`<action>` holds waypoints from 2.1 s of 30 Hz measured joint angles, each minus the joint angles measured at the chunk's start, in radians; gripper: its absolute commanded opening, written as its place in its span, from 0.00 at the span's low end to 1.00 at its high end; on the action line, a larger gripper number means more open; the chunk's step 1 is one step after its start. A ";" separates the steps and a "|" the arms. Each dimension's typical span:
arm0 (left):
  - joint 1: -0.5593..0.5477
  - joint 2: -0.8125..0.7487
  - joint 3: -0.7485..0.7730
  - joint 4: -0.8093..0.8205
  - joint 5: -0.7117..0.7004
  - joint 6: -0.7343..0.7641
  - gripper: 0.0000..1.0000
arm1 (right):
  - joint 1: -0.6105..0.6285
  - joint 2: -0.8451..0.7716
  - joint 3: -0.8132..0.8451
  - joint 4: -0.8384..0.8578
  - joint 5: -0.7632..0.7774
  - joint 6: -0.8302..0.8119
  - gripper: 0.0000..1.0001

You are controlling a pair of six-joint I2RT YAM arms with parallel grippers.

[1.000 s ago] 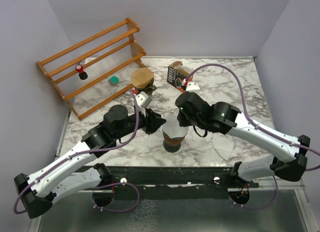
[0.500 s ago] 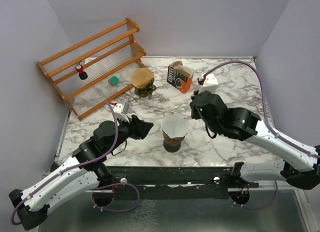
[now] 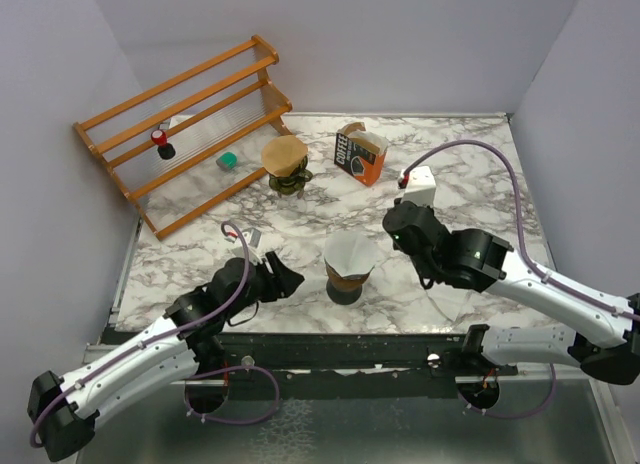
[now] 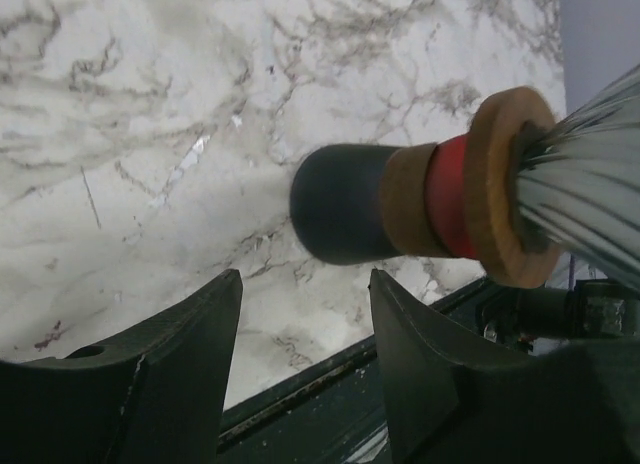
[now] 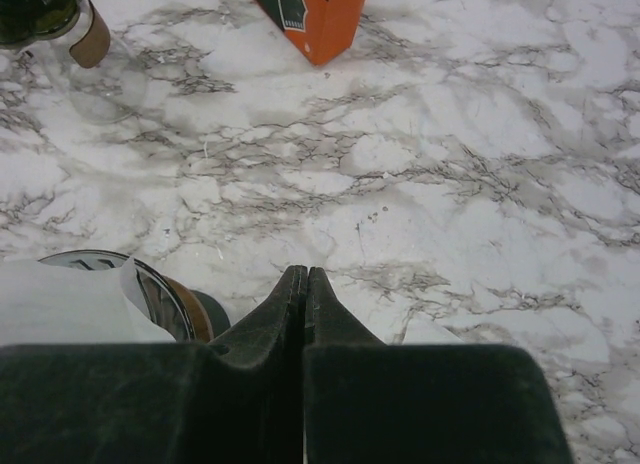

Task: Place the coffee filter in the dripper
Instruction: Move the coffee server to the center of the board.

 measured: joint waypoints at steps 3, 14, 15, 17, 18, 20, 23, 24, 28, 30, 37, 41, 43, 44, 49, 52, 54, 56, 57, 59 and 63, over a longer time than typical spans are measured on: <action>0.001 0.040 -0.058 0.040 0.059 -0.064 0.48 | 0.000 -0.039 -0.017 0.000 0.000 0.010 0.04; 0.002 0.212 -0.287 0.468 0.285 -0.296 0.00 | 0.000 -0.100 -0.060 0.002 -0.002 0.041 0.04; 0.002 0.224 -0.294 0.507 0.297 -0.309 0.00 | 0.000 -0.100 -0.066 0.002 -0.003 0.044 0.04; 0.002 0.249 -0.296 0.576 0.317 -0.326 0.00 | 0.000 -0.101 -0.078 0.002 -0.004 0.047 0.04; 0.002 0.270 -0.296 0.624 0.328 -0.334 0.00 | 0.000 -0.103 -0.082 0.002 -0.005 0.048 0.04; 0.002 0.321 -0.294 0.698 0.347 -0.346 0.00 | 0.000 -0.104 -0.087 0.002 -0.005 0.049 0.04; 0.002 0.438 -0.293 0.827 0.384 -0.366 0.00 | 0.000 -0.105 -0.087 0.003 -0.005 0.052 0.04; 0.002 0.473 -0.292 0.863 0.394 -0.372 0.00 | 0.000 -0.106 -0.087 0.003 -0.005 0.053 0.04; 0.002 0.586 -0.283 0.986 0.423 -0.385 0.00 | 0.000 -0.113 -0.087 0.003 -0.006 0.055 0.04; 0.002 0.632 -0.275 1.047 0.435 -0.388 0.00 | 0.000 -0.116 -0.087 0.003 -0.008 0.055 0.03; 0.002 0.790 -0.262 1.250 0.462 -0.419 0.00 | 0.000 -0.120 -0.087 0.003 -0.008 0.055 0.04; 0.002 0.893 -0.260 1.374 0.471 -0.452 0.00 | 0.000 -0.120 -0.087 0.003 -0.008 0.055 0.04; 0.002 0.955 -0.251 1.444 0.476 -0.474 0.00 | 0.000 -0.120 -0.087 0.003 -0.008 0.055 0.04; 0.002 0.980 -0.246 1.476 0.477 -0.480 0.00 | 0.000 -0.120 -0.087 0.004 -0.008 0.055 0.04; 0.002 1.119 -0.218 1.646 0.479 -0.527 0.00 | 0.000 -0.120 -0.087 0.004 -0.008 0.055 0.04; 0.002 1.194 -0.195 1.714 0.479 -0.552 0.00 | 0.000 -0.121 -0.087 0.004 -0.008 0.055 0.04; 0.002 1.239 -0.174 1.740 0.479 -0.569 0.00 | 0.000 -0.124 -0.087 0.004 -0.009 0.055 0.04; 0.002 1.282 -0.149 1.751 0.478 -0.586 0.00 | 0.000 -0.128 -0.087 0.003 -0.009 0.055 0.04; 0.002 1.306 -0.134 1.752 0.478 -0.594 0.00 | 0.000 -0.132 -0.087 0.003 -0.009 0.055 0.04; 0.002 1.342 -0.108 1.755 0.478 -0.605 0.00 | 0.000 -0.140 -0.087 0.003 -0.009 0.055 0.04; 0.004 1.378 -0.048 1.755 0.478 -0.612 0.00 | 0.000 -0.162 -0.087 0.002 -0.009 0.056 0.04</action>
